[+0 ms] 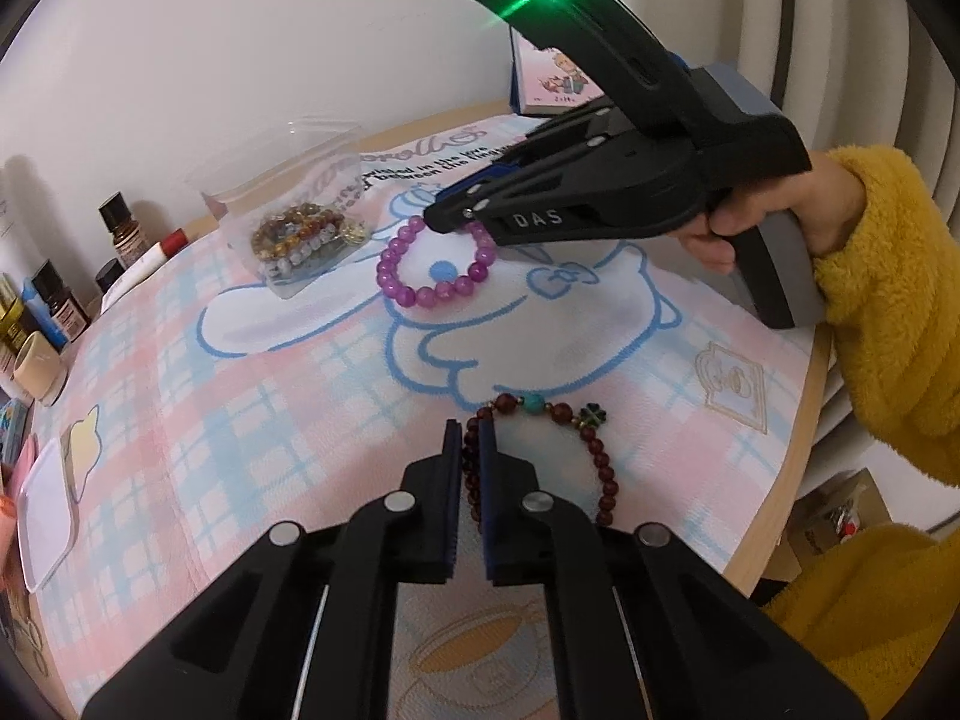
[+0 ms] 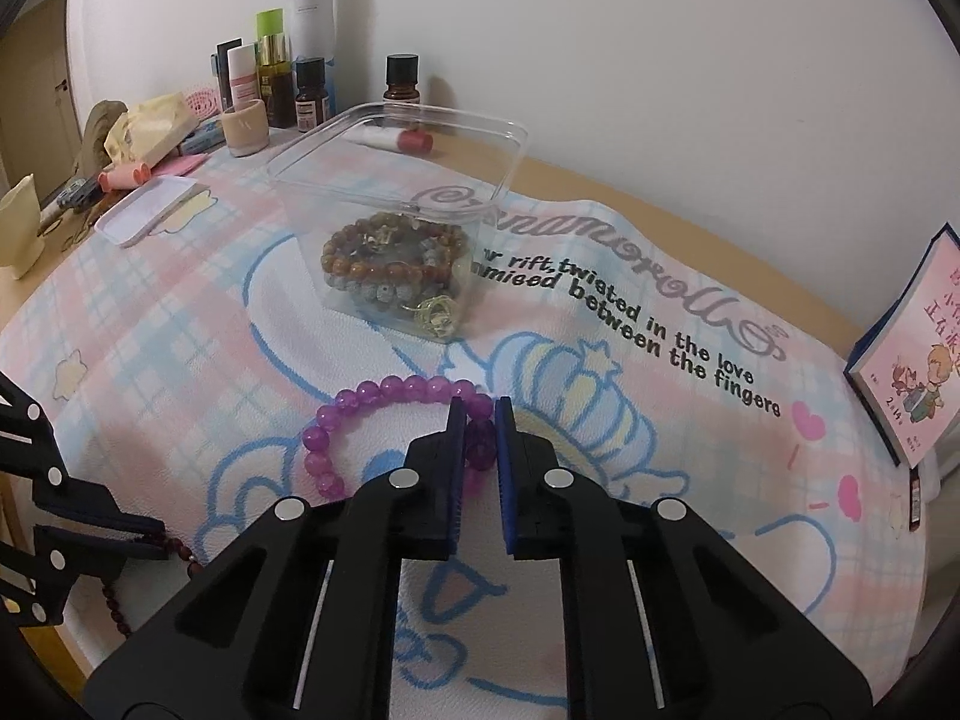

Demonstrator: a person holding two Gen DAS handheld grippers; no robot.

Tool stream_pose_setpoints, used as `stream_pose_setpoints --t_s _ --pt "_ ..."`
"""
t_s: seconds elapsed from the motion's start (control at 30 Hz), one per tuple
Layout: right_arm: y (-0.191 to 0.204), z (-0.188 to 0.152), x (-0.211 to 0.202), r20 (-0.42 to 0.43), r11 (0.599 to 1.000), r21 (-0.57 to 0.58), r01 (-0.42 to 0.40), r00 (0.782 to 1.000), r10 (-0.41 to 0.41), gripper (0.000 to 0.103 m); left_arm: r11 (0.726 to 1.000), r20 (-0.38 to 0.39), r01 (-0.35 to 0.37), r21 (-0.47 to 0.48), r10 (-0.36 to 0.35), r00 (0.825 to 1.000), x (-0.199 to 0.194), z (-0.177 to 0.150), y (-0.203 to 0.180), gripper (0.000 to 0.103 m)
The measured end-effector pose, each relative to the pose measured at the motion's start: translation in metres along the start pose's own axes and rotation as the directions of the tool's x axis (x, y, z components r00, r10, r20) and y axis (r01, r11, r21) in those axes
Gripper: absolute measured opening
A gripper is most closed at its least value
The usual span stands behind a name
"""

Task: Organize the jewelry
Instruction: 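Lift both bracelets and carry them over the clear box with both grippers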

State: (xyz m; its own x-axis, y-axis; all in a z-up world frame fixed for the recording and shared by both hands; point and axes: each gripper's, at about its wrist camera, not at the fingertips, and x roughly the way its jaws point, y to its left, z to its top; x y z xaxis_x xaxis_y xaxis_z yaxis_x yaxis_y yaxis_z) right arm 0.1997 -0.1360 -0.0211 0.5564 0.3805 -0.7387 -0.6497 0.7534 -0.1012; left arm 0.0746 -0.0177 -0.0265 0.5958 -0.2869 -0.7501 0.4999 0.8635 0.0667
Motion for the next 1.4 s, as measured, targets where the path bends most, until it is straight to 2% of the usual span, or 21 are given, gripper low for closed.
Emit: stream_pose_setpoints --t_s 0.2,0.47,0.63,0.93,1.13,1.23,1.33,1.4 --pt "-0.004 -0.005 -0.009 0.021 0.998 0.042 -0.037 0.999 0.036 0.009 0.998 0.069 -0.012 -0.057 0.016 0.997 -0.016 0.004 0.009 0.005" --pt "-0.009 0.004 -0.05 0.122 0.991 0.083 -0.105 0.988 0.095 0.009 0.993 0.175 -0.024 -0.112 0.043 0.984 -0.044 0.023 0.032 0.005" --pt "-0.011 0.02 -0.072 0.184 0.992 0.076 -0.104 0.979 0.089 0.009 0.991 0.226 -0.011 -0.131 0.041 0.973 -0.059 0.041 0.047 0.005" --pt "-0.009 0.046 -0.091 0.238 0.994 0.052 -0.094 0.968 0.079 0.009 0.989 0.295 0.004 -0.146 0.039 0.955 -0.072 0.09 0.073 0.005" --pt "-0.007 0.072 -0.102 0.282 0.997 0.015 -0.079 0.957 0.071 0.009 0.985 0.321 0.013 -0.173 0.044 0.946 -0.069 0.118 0.091 0.005" --pt "-0.008 0.084 -0.101 0.293 0.997 0.012 -0.079 0.953 0.072 0.009 0.975 0.338 0.045 -0.216 0.031 0.941 -0.061 0.127 0.106 0.005" --pt "-0.008 0.094 -0.092 0.286 0.998 0.012 -0.06 0.957 0.054 0.009 0.962 0.354 0.074 -0.264 0.026 0.935 -0.051 0.132 0.124 0.005" --pt "-0.009 0.099 -0.084 0.274 0.997 0.024 -0.077 0.959 0.067 0.009 0.957 0.352 0.075 -0.28 0.03 0.935 -0.043 0.134 0.132 0.005"
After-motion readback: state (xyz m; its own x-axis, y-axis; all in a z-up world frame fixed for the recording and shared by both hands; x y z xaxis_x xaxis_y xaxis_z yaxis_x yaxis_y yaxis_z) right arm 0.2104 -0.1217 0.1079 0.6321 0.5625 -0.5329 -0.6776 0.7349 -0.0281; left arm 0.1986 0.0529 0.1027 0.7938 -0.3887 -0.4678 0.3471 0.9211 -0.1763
